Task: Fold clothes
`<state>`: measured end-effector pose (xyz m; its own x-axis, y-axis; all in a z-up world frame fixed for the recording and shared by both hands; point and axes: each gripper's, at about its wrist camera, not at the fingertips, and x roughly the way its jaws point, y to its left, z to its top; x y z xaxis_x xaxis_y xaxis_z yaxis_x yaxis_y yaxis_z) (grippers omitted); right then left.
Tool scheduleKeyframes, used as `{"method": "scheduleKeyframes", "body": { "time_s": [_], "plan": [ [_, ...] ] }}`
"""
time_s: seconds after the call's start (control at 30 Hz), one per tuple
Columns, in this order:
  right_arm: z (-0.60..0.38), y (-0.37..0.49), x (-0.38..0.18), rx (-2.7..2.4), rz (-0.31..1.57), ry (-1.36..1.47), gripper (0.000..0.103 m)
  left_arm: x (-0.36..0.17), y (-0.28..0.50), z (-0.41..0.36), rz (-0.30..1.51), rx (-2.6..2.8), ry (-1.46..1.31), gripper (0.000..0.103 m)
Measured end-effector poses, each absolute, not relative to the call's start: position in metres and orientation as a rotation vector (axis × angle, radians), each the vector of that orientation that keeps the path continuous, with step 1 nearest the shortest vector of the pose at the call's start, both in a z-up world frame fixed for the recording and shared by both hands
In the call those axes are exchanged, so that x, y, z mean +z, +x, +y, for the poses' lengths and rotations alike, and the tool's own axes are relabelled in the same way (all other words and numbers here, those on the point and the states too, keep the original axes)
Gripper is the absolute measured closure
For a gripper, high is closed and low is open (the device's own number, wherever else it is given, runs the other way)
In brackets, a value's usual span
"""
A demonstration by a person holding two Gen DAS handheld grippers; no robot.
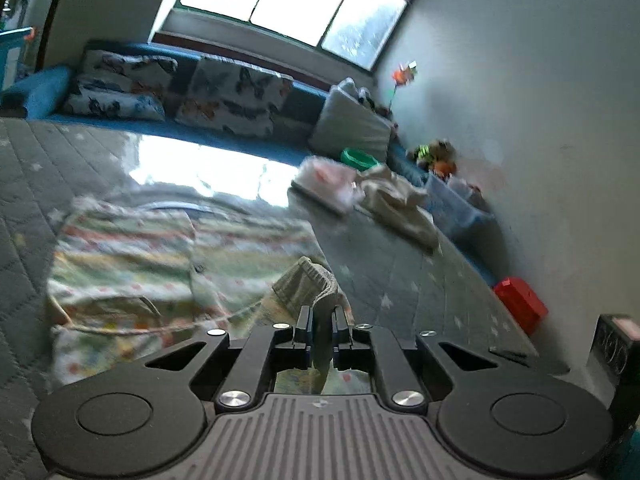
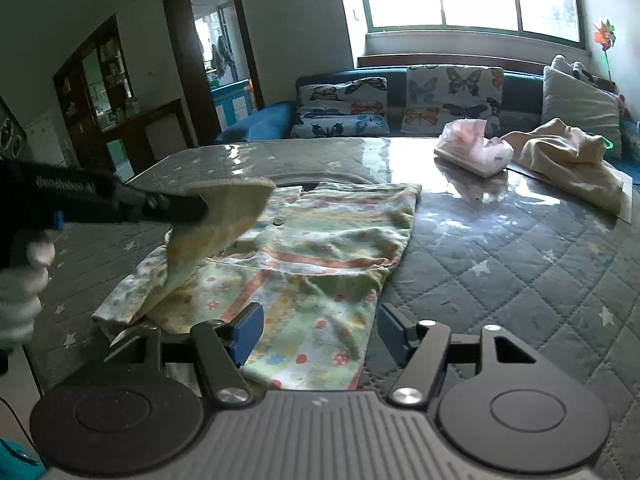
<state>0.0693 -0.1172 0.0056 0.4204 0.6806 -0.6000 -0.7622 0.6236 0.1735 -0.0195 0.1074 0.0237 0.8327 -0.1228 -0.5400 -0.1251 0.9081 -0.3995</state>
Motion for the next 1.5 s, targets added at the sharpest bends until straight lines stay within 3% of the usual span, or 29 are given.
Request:
{"method": "scheduleKeyframes", "body": {
  "time_s": [0.13,0.27,0.53,0.83,1.0,1.23,1.5],
  "plan": [
    [-0.117,0.073,0.005,0.897,0.687,-0.126,0.036,0.009,-0.014,0.102,0.646,-0.028,-0.43,0.092],
    [-0.114,0.077,0.006,0.89,0.684,-0.126,0.035,-0.001,-0.014,0.098,0.685,-0.073,-0.421,0.084],
    [-0.091,0.08,0.008,0.933,0.673,-0.155,0.036,0.0,-0.038,0.132,0.669,-0.022,-0.41,0.084],
    [-0.037,0.085,-0.007,1.028,0.706,-0.213,0.049,-0.021,-0.045,0.203,0.713,0.2,-0.42,0.085],
    [-0.012,0.086,-0.016,1.069,0.717,-0.246,0.05,-0.033,-0.043,0.219,0.729,0.237,-0.432,0.085],
    [-0.001,0.097,-0.034,1.027,0.776,-0.274,0.052,-0.034,-0.046,0.227,0.725,0.242,-0.434,0.088],
    [0.002,0.08,-0.022,1.071,0.71,-0.324,0.051,-0.022,-0.032,0.182,0.716,0.083,-0.334,0.088]
  ]
}}
